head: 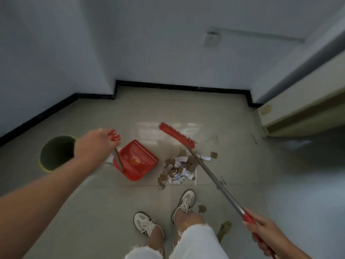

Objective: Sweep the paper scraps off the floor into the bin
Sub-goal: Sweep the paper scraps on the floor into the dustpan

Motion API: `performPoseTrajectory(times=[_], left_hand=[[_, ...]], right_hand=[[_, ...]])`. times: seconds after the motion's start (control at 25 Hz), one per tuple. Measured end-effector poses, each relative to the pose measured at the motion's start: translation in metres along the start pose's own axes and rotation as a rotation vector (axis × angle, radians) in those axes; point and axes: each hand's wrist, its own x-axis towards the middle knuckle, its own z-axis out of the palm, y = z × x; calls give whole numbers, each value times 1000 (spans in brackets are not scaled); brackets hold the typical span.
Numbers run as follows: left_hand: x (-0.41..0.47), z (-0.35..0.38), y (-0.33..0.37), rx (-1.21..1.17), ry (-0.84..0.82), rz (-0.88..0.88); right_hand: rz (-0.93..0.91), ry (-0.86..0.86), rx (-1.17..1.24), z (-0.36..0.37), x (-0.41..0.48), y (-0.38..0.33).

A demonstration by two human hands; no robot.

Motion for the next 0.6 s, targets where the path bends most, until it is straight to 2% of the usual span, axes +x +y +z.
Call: performPoseTrajectory(times=[0.12, 0.32, 0.44, 0.6], left_hand=[[13, -19, 42, 42, 45, 161], [24, -15, 147, 178, 180, 589], [36, 0, 229, 194, 252, 693], [51, 35, 331, 244, 241, 841]], right_hand=[[-17, 92, 173, -29, -15, 19], [-42, 243, 338, -88, 6, 30], [-16, 356, 373, -137, 31, 34], [48, 453, 346, -229, 87, 43]])
